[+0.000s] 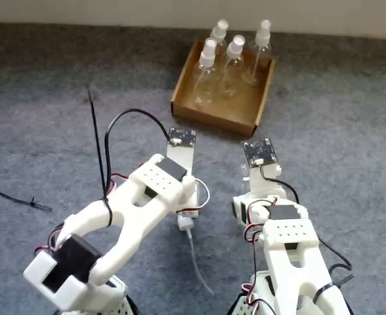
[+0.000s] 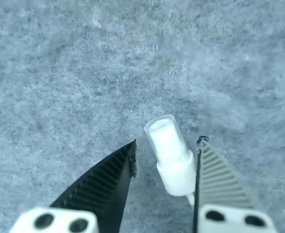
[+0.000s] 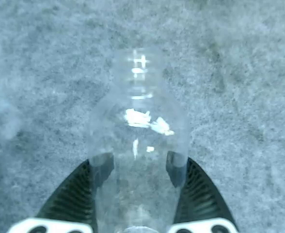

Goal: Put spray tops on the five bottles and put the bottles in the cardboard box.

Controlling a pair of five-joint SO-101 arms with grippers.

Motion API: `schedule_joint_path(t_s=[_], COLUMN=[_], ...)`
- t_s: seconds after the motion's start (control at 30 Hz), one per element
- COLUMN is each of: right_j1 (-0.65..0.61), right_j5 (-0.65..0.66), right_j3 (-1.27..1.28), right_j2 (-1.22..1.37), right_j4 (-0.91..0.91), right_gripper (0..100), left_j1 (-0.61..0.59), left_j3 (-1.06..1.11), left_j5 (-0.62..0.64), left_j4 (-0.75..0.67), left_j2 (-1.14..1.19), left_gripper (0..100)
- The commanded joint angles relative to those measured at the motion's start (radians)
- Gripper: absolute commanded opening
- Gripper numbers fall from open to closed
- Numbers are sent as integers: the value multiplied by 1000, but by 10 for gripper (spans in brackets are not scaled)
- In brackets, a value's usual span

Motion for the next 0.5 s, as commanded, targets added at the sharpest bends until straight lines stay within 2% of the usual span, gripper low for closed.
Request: schedule_joint_path(t_s=[0.0, 0.23, 0.33, 0.47], right_j1=[16, 18, 18, 18], right_j5=[8, 8, 8, 8], right_j3=[1, -1, -1, -1], right_j2=[-13, -13, -13, -13], right_j4=[-13, -13, -13, -13], right_gripper=[5, 5, 5, 5], left_j1=[25, 18, -4, -59], left_j3=[-56, -188, -189, -211], left_j5=[12, 2, -114, -196], left_j4=[-5, 149, 140, 138], left_j2=[79, 163, 163, 145], left_gripper=[130, 56, 0, 3])
